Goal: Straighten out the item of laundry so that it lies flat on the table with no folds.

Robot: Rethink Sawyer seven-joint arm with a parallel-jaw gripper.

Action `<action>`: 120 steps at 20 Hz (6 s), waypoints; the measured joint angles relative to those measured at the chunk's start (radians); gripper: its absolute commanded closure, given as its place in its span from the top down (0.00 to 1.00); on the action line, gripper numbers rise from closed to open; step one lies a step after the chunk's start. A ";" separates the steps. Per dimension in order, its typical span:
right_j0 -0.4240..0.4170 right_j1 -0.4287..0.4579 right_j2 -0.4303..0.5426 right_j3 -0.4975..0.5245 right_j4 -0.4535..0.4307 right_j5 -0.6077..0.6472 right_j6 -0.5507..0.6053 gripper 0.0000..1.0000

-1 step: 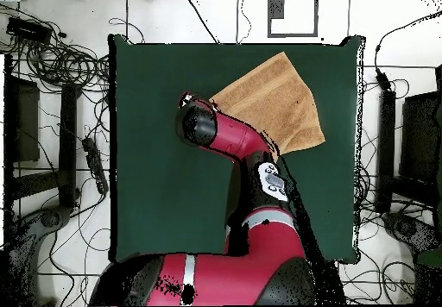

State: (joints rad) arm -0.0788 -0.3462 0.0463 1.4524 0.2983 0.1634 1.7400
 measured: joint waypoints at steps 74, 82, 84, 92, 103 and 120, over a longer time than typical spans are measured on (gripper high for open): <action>-0.063 -0.011 -0.044 0.053 -0.201 -0.076 0.000 0.00; 0.100 -0.067 -0.115 0.040 -0.093 0.082 0.000 0.00; 0.116 -0.073 -0.114 0.034 -0.072 0.091 0.000 0.00; 0.065 -0.074 -0.084 0.012 -0.046 0.091 0.000 1.00; 0.020 -0.074 -0.078 -0.004 -0.046 0.081 0.000 1.00; 0.012 -0.071 -0.055 -0.023 -0.046 0.081 0.000 1.00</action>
State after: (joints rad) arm -0.0666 -0.4169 -0.0084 1.4295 0.2518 0.2444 1.7400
